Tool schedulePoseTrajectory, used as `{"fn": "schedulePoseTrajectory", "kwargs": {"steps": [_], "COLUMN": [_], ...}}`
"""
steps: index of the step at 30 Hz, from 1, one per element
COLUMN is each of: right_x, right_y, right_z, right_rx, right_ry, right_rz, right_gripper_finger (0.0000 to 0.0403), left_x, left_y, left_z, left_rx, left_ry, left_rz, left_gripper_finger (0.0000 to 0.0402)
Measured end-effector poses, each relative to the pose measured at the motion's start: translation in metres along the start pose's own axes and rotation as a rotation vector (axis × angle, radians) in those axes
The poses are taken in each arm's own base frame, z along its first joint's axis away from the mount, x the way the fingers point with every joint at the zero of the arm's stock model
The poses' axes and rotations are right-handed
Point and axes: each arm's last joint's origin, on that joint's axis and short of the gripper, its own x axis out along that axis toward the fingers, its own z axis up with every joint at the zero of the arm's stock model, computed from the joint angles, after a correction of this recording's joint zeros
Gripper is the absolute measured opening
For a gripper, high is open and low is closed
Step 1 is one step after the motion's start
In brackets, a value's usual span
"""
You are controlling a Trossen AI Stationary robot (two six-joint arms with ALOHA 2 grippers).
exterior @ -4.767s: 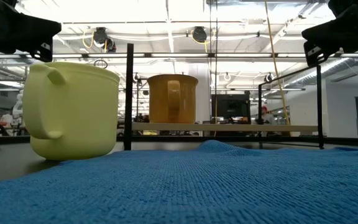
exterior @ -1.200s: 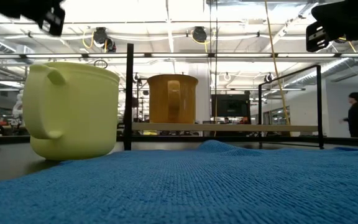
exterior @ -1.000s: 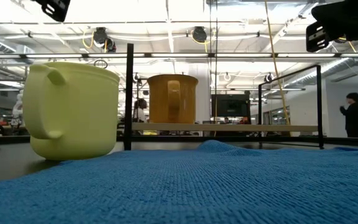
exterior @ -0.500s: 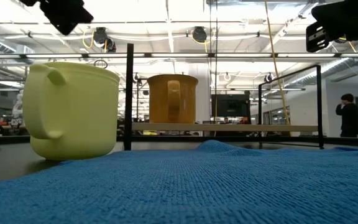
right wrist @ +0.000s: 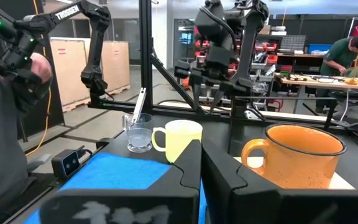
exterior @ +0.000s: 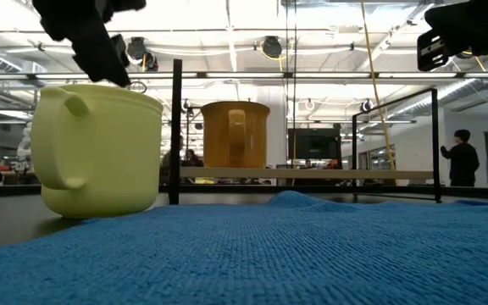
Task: Stack small to large cups/mugs on shelf
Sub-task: Put the yellow mug on the shelf
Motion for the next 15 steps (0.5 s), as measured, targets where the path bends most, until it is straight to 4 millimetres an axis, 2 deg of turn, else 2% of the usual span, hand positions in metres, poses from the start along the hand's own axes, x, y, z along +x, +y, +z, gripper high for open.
{"fn": "schedulePoseTrajectory", "kwargs": {"steps": [15], "right_x": [0.0], "right_y": [0.0], "right_z": [-0.001], "right_rx": [0.0], "right_ry": [0.015], "right_rz": [0.001], "right_gripper_finger": [0.0], "left_x": [0.03], "left_y": [0.005], "left_z": [-0.006], "left_rx": [0.001], "left_ry": [0.142], "left_rz": [-0.018], "left_gripper_finger": [0.0161]}}
